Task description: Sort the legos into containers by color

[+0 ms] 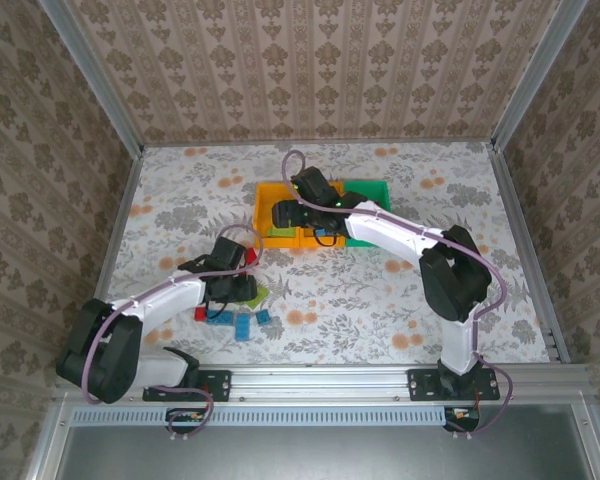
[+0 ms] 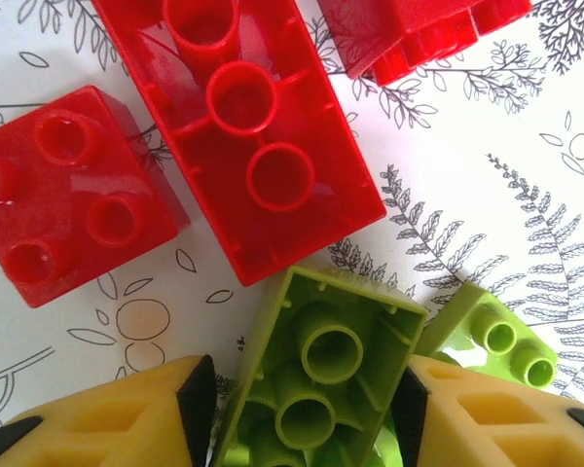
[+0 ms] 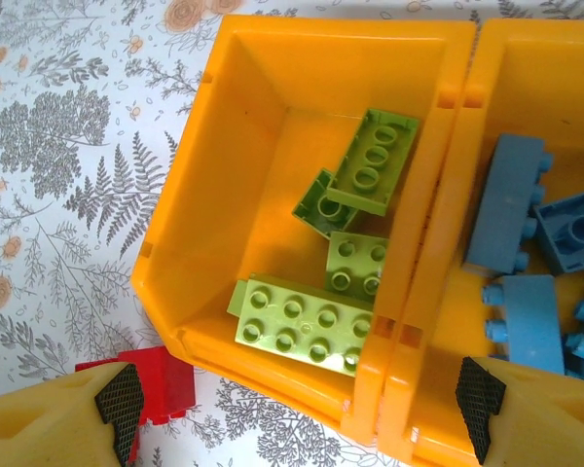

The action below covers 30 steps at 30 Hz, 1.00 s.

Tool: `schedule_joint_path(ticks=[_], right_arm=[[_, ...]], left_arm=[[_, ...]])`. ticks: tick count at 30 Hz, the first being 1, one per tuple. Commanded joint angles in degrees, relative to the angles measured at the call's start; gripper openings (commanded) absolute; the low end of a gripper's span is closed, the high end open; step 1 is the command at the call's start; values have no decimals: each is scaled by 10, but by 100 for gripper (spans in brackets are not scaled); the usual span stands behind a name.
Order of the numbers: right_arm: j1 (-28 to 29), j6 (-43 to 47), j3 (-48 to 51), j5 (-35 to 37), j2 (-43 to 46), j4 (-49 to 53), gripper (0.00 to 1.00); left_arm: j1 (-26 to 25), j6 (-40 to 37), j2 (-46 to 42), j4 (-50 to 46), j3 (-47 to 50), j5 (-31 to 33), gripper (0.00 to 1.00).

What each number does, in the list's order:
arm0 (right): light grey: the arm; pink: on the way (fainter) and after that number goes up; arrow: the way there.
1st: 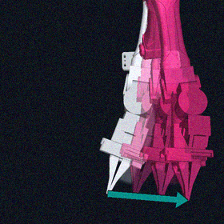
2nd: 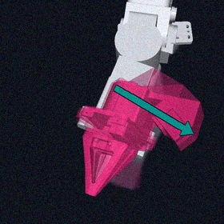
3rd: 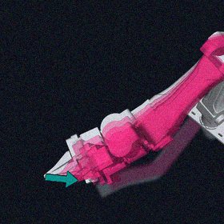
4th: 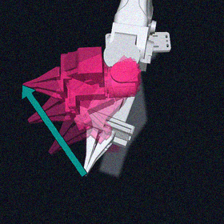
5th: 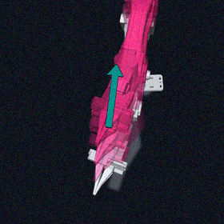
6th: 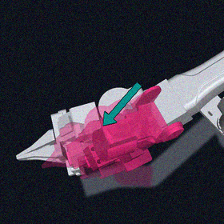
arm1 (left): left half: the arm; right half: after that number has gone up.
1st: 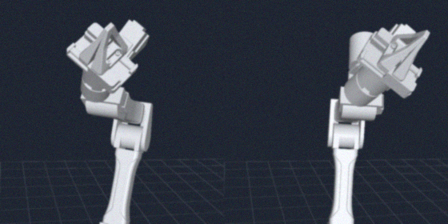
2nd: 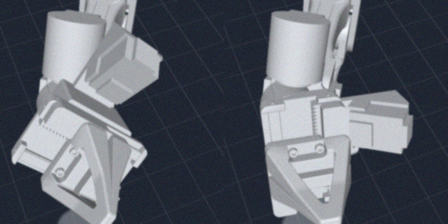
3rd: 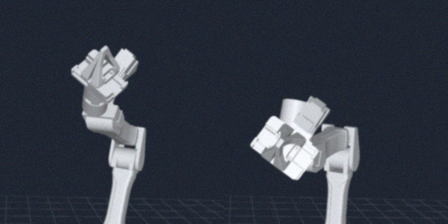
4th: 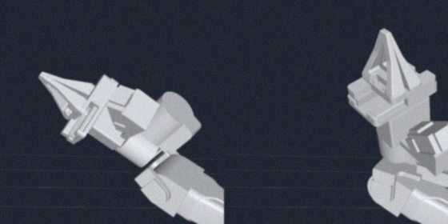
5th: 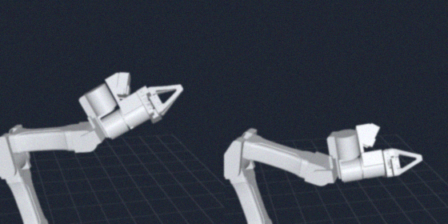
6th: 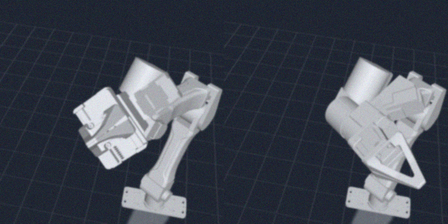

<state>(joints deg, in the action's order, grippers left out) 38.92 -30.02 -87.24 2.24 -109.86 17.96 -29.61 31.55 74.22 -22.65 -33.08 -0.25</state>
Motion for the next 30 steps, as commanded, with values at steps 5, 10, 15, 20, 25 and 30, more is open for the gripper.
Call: schedule_joint_path(ticks=[5, 10, 15, 20, 25, 30], right_arm=[[-21, -13, 37, 0, 44, -12, 87], [-22, -16, 52, -3, 51, -14, 86], [-18, -10, 80, -8, 64, -19, 86], [-12, -28, 134, -4, 89, -36, 86], [0, -62, 181, -3, 107, -57, 85], [21, -126, 204, -1, 106, -65, 83]], left_arm=[[1, -6, 1, 6, -18, -2, 39], [0, -5, 0, 6, -27, -2, 30], [-2, -1, -8, -1, -45, 0, 26], [-4, -1, -45, -17, -85, 11, 26], [3, -31, -33, -8, -156, 11, 26], [26, -71, 60, 14, -251, -26, 26]])
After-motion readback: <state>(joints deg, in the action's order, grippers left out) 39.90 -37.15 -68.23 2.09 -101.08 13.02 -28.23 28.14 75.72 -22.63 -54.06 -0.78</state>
